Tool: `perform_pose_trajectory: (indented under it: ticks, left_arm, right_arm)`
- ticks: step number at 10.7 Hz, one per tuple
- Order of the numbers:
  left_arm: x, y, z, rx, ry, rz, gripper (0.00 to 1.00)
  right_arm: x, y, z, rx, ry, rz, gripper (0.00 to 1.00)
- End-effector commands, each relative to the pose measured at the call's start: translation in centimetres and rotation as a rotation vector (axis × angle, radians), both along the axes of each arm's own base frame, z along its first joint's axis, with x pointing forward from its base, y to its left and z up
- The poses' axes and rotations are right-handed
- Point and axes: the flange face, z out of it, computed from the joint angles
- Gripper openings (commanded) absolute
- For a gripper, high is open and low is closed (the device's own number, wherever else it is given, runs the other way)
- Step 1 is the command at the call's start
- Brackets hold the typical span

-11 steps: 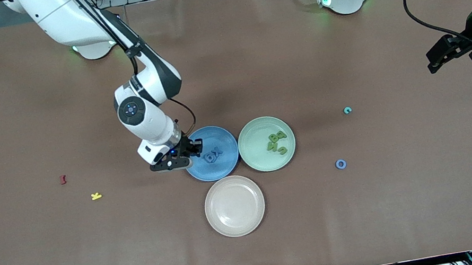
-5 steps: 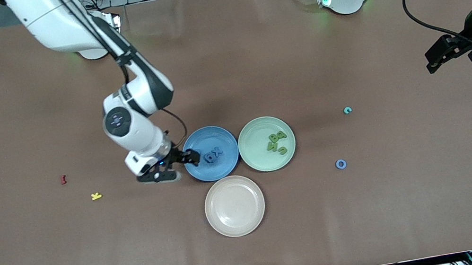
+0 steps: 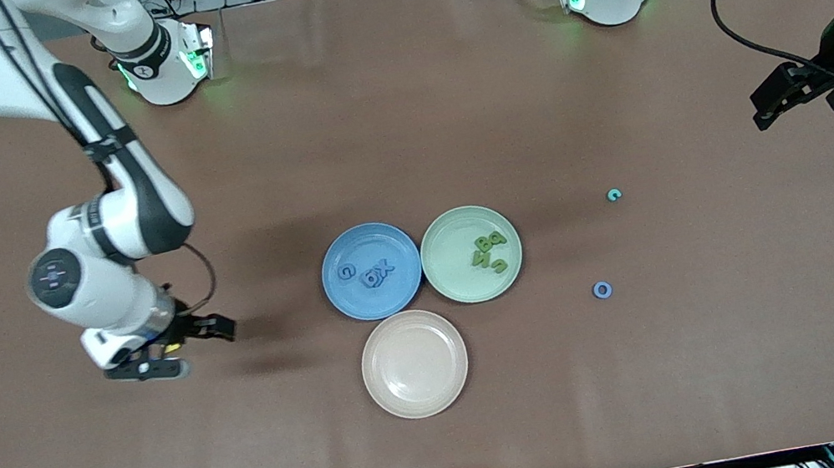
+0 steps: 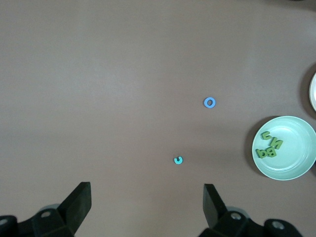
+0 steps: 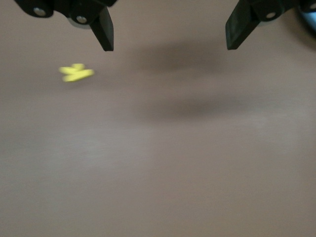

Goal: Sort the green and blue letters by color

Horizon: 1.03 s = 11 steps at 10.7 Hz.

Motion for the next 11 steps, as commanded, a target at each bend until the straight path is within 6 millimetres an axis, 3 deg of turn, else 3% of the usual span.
perform_pose_trajectory:
  ticks: [1, 3, 6, 8, 10, 11]
  left_arm:
    - [-0.1, 0.1, 0.1, -0.004, 0.001, -0.004, 1.00]
    - [-0.2, 0.0, 0.1, -0.003, 0.001, -0.005, 1.00]
    - [-0.2, 0.0, 0.1, -0.003, 0.001, -0.005, 1.00]
    - [-0.2, 0.0, 0.1, -0.003, 0.001, -0.005, 1.00]
    - [-0.2, 0.0, 0.1, -0.003, 0.001, -0.005, 1.00]
    - [-0.2, 0.0, 0.1, -0.003, 0.001, -0.004, 1.00]
  right_arm:
    - [-1.5, -5.2, 6.1, -0.057, 0.049, 0.025, 1.00]
    - [-2.6, -7.6, 12.0, -0.098, 0.041, 0.011, 1.00]
    - [-4.2, -7.6, 21.0, -0.107, 0.114, 0.005, 1.00]
    - [-4.9, -8.9, 27.2, -0.109, 0.089, 0.003, 1.00]
    - [-5.8, -10.0, 31.7, -0.148, 0.014, 0.038, 1.00]
    - [-6.6, -11.0, 33.1, -0.157, 0.000, 0.030, 1.00]
